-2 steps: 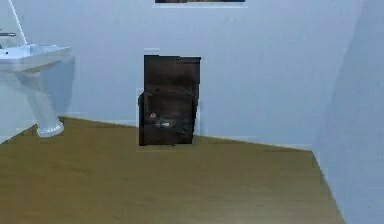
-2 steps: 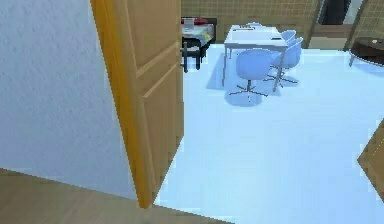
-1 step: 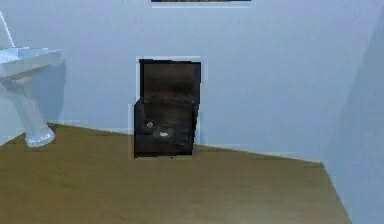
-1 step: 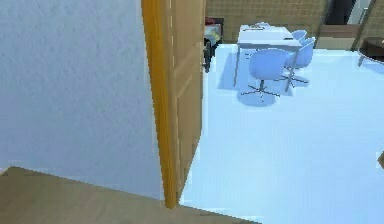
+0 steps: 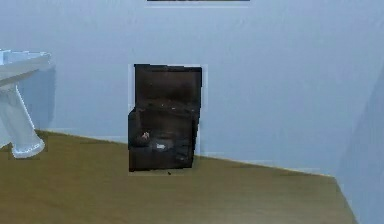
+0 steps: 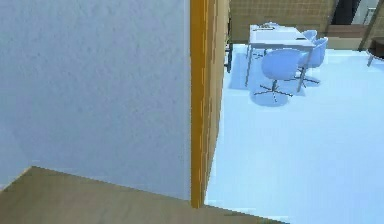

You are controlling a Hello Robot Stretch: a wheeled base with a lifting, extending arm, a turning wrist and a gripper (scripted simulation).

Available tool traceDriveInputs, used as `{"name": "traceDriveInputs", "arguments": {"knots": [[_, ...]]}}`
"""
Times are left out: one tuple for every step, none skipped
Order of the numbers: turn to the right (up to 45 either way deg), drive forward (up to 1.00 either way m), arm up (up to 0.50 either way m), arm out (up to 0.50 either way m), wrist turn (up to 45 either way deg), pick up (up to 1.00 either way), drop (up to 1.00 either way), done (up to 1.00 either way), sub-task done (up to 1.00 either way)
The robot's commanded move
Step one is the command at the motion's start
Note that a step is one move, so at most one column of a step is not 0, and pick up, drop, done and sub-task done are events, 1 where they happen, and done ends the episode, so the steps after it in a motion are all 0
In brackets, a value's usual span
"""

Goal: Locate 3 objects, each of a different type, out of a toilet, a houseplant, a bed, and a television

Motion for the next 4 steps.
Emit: {"name": "traceDriveInputs", "arguments": {"knots": [[24.0,0.00,0.00,0.00,0.0,0.00,0.00,0.00,0.00],[0.0,0.75,0.00,0.00,0.0,0.00,0.00,0.00,0.00],[-45.0,0.00,0.00,0.00,0.0,0.00,0.00,0.00,0.00],[-9.0,0.00,0.00,0.00,0.0,0.00,0.00,0.00,0.00]]}}
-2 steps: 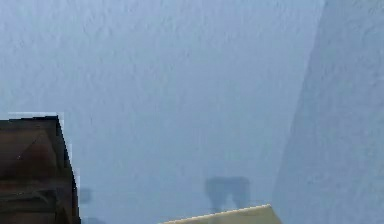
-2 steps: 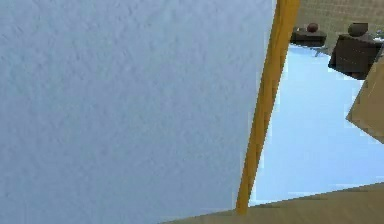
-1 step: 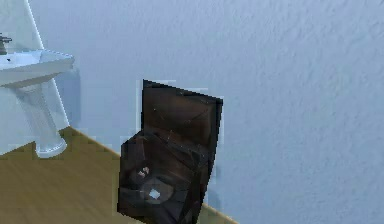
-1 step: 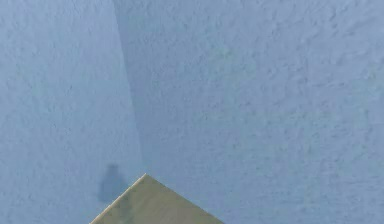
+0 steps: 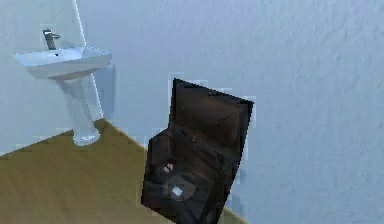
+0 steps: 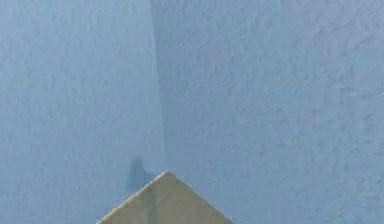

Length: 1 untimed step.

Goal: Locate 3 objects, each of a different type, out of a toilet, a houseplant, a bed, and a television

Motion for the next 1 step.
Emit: {"name": "traceDriveInputs", "arguments": {"knots": [[0.0,0.00,0.00,0.00,0.0,0.00,0.00,1.00,0.00]]}}
